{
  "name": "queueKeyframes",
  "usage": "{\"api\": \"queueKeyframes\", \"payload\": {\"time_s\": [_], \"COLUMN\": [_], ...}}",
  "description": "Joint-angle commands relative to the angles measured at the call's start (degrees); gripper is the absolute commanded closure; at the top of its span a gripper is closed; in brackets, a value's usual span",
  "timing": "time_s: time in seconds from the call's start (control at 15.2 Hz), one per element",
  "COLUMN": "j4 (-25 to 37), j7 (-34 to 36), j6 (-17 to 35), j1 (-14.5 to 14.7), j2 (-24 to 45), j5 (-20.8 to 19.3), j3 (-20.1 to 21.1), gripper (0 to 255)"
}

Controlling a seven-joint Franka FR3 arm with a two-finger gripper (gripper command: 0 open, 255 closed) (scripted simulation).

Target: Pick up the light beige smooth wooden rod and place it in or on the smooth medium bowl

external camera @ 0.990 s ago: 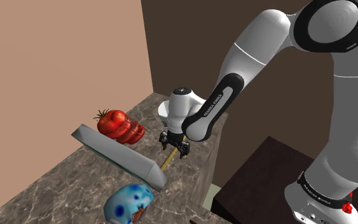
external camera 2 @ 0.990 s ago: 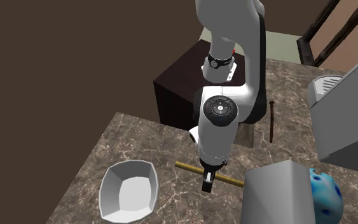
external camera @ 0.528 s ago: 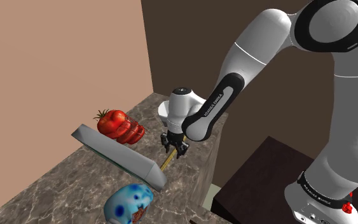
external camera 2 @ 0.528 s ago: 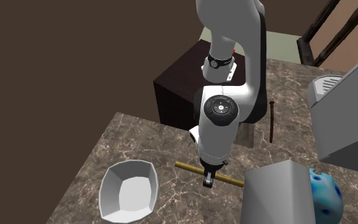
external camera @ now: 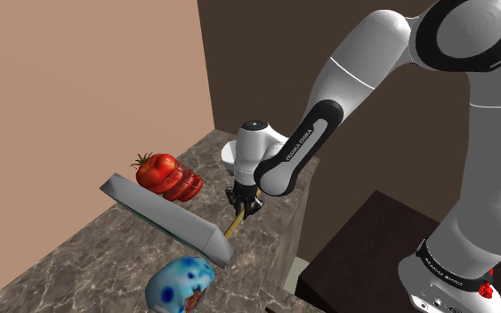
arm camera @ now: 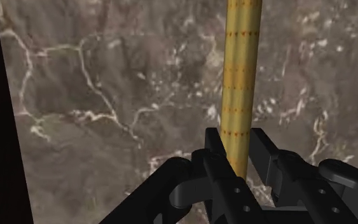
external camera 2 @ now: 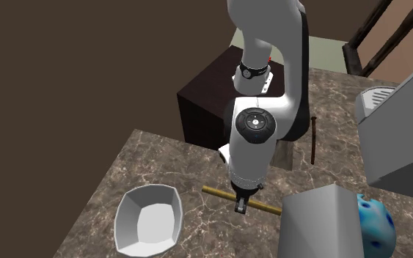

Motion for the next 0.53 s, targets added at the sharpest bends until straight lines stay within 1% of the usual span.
{"api": "queueKeyframes", "payload": {"time_s": [0.0,0.46], "j4": [-0.07,-0.34], "j7": [-0.61,-3.15], "j6": [-0.88,-5.31], "j1": [-0.77,-3.48], "j2": [-1.13,-6.13], "j5": [0.93,5.03], "j3": [0.89,4.3], "gripper": [255,255]}}
